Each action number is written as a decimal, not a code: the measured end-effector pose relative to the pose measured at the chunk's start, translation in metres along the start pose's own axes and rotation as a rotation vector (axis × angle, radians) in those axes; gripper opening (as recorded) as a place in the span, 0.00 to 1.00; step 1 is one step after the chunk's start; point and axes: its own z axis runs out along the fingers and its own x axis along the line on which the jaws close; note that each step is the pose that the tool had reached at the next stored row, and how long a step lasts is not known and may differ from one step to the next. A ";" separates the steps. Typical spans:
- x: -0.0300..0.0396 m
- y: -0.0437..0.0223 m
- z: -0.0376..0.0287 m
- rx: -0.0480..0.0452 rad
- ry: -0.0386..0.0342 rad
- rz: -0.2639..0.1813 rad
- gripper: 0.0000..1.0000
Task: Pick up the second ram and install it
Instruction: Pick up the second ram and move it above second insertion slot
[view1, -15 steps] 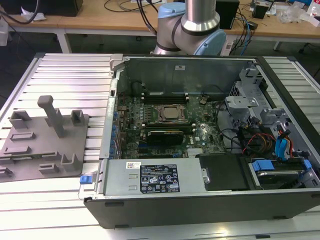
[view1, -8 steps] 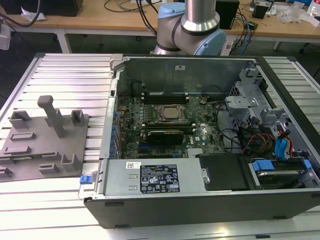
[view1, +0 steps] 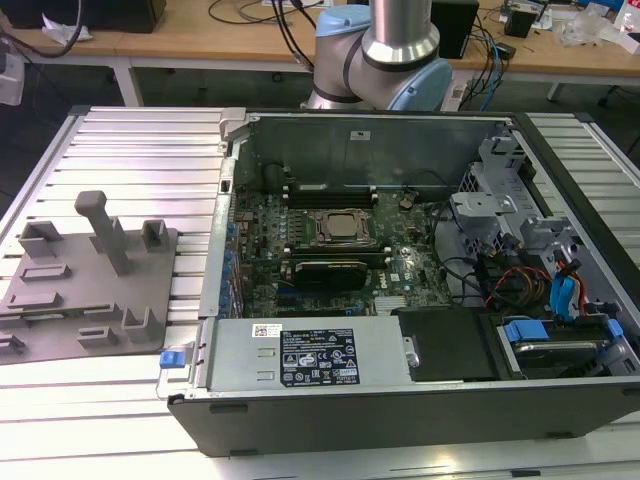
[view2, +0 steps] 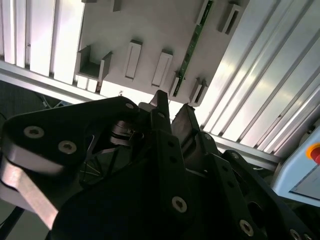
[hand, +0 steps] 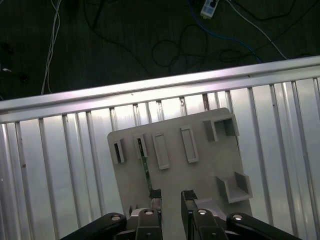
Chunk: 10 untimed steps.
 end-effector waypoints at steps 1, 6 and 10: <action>0.0000 0.0000 0.0006 0.0000 0.0000 0.000 0.30; 0.0001 -0.0002 0.0044 0.0000 0.0000 0.000 0.30; 0.0001 -0.0003 0.0064 -0.0001 0.0000 0.000 0.30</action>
